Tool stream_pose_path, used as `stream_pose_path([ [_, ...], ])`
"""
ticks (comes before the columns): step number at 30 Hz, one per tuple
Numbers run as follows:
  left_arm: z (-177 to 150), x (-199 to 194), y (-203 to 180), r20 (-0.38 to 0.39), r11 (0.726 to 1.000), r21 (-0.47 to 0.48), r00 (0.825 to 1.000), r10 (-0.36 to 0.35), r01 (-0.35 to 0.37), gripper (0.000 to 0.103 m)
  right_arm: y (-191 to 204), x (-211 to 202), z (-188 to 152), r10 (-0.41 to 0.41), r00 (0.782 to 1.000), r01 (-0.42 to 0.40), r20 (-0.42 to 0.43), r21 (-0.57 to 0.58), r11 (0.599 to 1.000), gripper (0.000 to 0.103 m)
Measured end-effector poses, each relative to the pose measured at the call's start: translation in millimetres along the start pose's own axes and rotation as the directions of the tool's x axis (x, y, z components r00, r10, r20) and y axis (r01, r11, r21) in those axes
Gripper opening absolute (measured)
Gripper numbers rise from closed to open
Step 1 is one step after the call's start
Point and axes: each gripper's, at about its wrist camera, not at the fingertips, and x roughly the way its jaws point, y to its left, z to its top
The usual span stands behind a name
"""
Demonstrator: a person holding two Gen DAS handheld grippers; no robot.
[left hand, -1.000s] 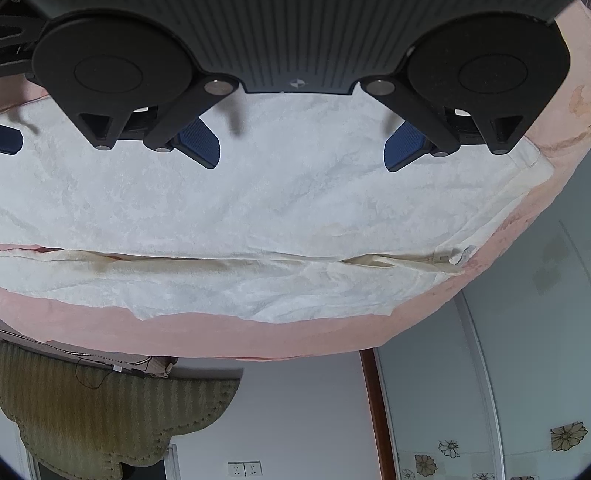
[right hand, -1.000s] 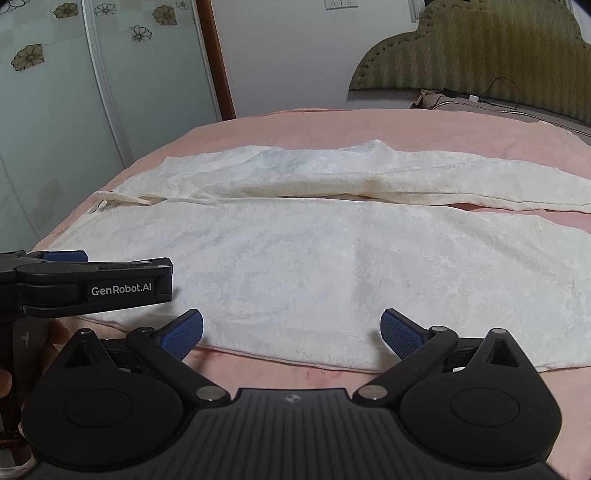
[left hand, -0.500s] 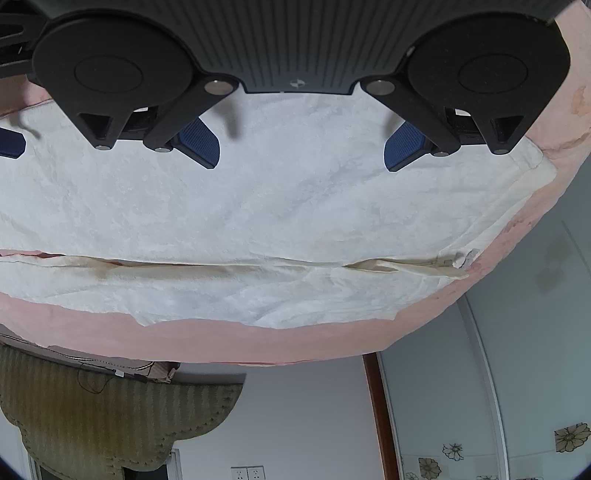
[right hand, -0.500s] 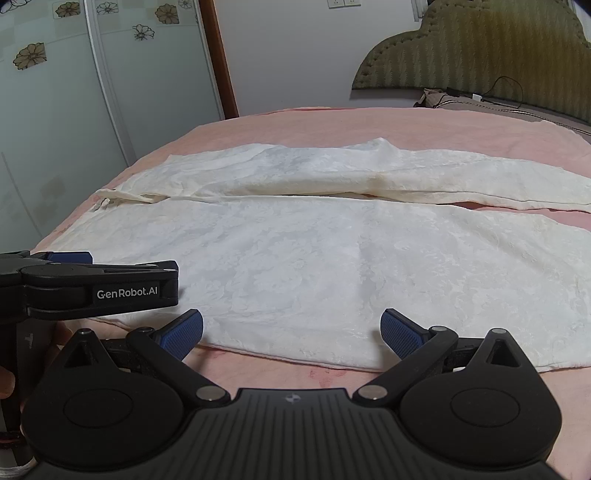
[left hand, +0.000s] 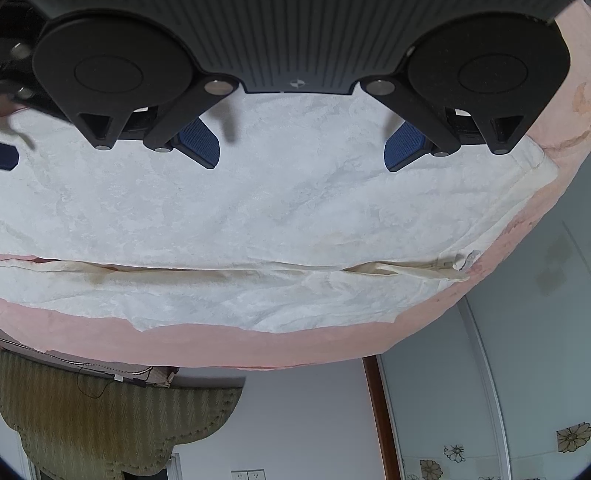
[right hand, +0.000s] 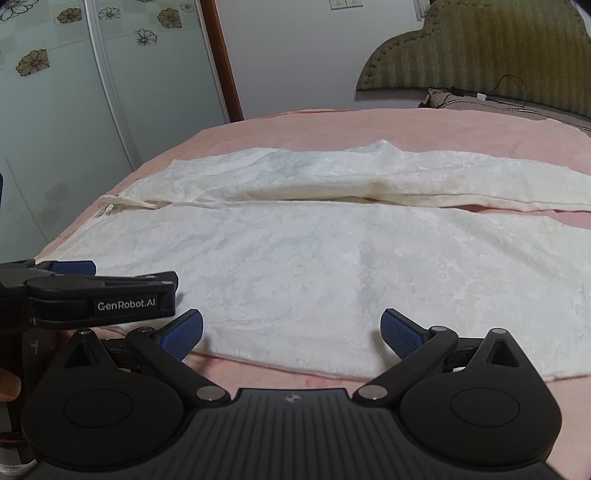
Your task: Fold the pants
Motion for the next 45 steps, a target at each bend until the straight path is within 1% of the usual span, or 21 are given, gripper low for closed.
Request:
stream_pose_path([
  [3,3.0,1.4,2.6,0.024,1.0,0.002,1.0,0.008,-0.009,0.098,-5.0,-10.2,14.5,0.031,0.992,-0.024,0.124,-0.055,0.998,0.103],
  [6,11.6,7.0,9.9,0.067,0.998,0.0,0.996,0.056,-0.056,0.098,-0.3,-25.4,31.0,0.031,0.948,0.029,0.317,-0.184,0.983,0.103],
  [7,14.2,9.7,13.6,0.082,0.997,-0.009,0.994,0.077,-0.077,0.098,2.1,-23.9,37.0,0.04,0.936,0.052,0.349,-0.25,0.967,0.103],
  [8,17.4,13.9,18.5,0.095,0.995,-0.024,0.99,0.101,-0.099,0.098,4.1,-16.2,42.6,0.047,0.939,0.066,0.339,-0.315,0.947,0.103],
  [10,22.0,24.4,28.0,0.099,0.989,-0.052,0.985,0.144,-0.139,0.098,4.3,15.1,56.4,0.033,0.974,0.062,0.223,-0.405,0.912,0.103],
  [12,23.6,35.2,37.9,0.089,0.984,-0.076,0.982,0.167,-0.161,0.098,1.7,39.6,66.3,0.047,0.98,0.045,0.192,-0.445,0.894,0.103],
  [15,20.1,49.5,51.1,0.075,0.98,-0.101,0.981,0.177,-0.169,0.098,5.3,59.2,82.2,0.137,0.953,0.025,0.271,-0.52,0.854,0.103],
  [17,16.7,56.9,56.2,0.065,0.981,-0.102,0.983,0.173,-0.166,0.098,16.1,71.5,93.7,0.203,0.914,0.048,0.35,-0.593,0.804,0.103],
  [18,15.0,59.5,57.7,0.064,0.982,-0.1,0.984,0.168,-0.162,0.098,23.1,81.0,100.0,0.219,0.906,0.069,0.363,-0.635,0.769,0.103],
  [20,11.6,63.3,58.3,0.066,0.984,-0.089,0.985,0.161,-0.155,0.098,43.0,118.1,122.0,0.171,0.943,0.094,0.286,-0.721,0.687,0.103],
  [21,10.0,65.5,58.2,0.062,0.985,-0.085,0.986,0.153,-0.147,0.098,48.5,135.8,131.2,0.14,0.957,0.097,0.254,-0.736,0.67,0.103],
  [23,8.4,66.8,58.6,0.057,0.989,-0.084,0.99,0.13,-0.125,0.1,52.2,172.9,153.7,0.106,0.978,0.058,0.179,-0.724,0.688,0.103],
  [26,6.7,70.1,59.6,0.038,0.991,-0.089,0.994,0.105,-0.101,0.103,42.0,223.1,191.0,0.094,0.995,-0.052,0.042,-0.586,0.809,0.102],
  [28,6.0,73.1,62.6,0.021,0.992,-0.101,0.996,0.084,-0.081,0.103,28.7,253.7,211.4,0.144,0.989,-0.144,-0.036,-0.46,0.876,0.102],
  [30,5.6,74.0,65.3,0.021,0.992,-0.115,0.998,0.063,-0.061,0.103,18.7,278.3,223.6,0.196,0.976,-0.219,-0.099,-0.375,0.901,0.101],
  [36,6.2,76.2,63.8,0.018,0.993,-0.106,0.998,0.053,-0.051,0.103,25.6,345.6,244.1,0.23,0.95,-0.29,-0.212,-0.324,0.901,0.067],
  [39,6.6,77.5,64.7,0.014,0.993,-0.111,0.999,0.049,-0.047,0.103,25.7,366.3,249.7,0.277,0.922,-0.355,-0.27,-0.301,0.885,0.052],
  [41,6.8,78.1,65.3,0.014,0.993,-0.11,0.999,0.049,-0.047,0.103,27.4,370.0,250.2,0.313,0.906,-0.395,-0.285,-0.301,0.868,0.032],
  [42,6.8,78.2,65.6,0.013,0.993,-0.11,0.999,0.049,-0.047,0.103,28.5,369.1,249.8,0.32,0.903,-0.404,-0.286,-0.314,0.859,0.028],
  [44,6.7,78.1,66.0,0.014,0.993,-0.112,0.999,0.047,-0.045,0.103,36.2,358.6,245.6,0.313,0.912,-0.397,-0.264,-0.387,0.832,0.01],
  [45,6.8,78.0,66.3,0.015,0.992,-0.114,0.999,0.046,-0.044,0.103,40.6,351.9,241.7,0.304,0.921,-0.383,-0.242,-0.426,0.82,0.009],
])
